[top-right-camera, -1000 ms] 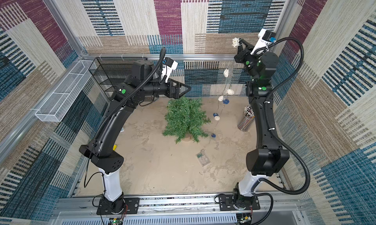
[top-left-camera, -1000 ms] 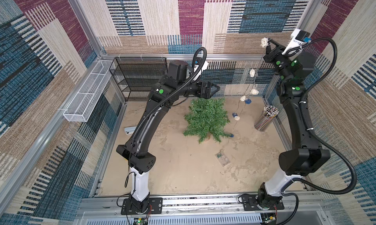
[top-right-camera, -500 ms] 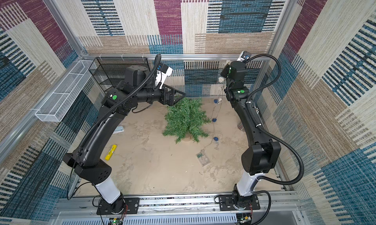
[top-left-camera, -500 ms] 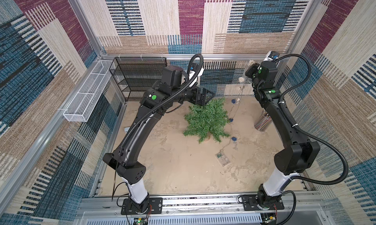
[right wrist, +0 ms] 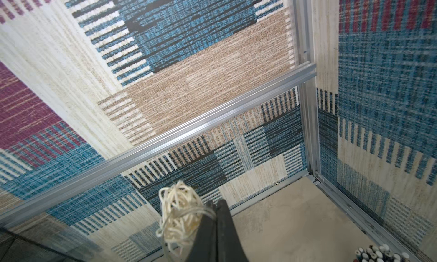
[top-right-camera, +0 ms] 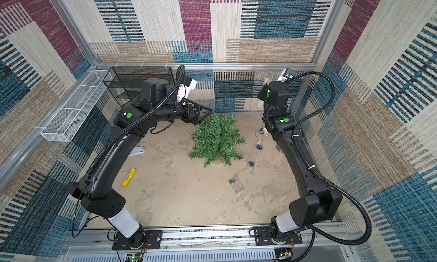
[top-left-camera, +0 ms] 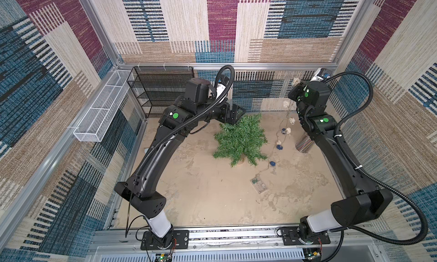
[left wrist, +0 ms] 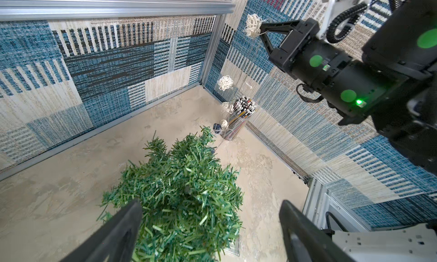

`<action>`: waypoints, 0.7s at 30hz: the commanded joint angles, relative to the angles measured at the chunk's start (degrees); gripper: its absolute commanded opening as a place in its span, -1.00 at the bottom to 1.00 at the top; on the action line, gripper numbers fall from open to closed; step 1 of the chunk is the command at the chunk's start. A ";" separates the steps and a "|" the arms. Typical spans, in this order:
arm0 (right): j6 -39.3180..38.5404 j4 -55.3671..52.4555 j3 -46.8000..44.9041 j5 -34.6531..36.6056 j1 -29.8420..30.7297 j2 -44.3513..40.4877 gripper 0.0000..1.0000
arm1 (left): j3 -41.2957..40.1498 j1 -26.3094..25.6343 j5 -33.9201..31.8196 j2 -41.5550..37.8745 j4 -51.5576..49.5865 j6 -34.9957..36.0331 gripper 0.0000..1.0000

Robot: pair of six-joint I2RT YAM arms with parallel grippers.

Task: Remove string lights from the small christmas tree
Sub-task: Remove the light string from the Christmas tree, then place the light string at the center of the board.

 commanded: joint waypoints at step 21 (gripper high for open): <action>-8.56 -14.11 -4.85 9.19 8.04 -23.36 -1.00 | -21.09 -0.04 -2.07 -16.37 8.41 -0.20 0.85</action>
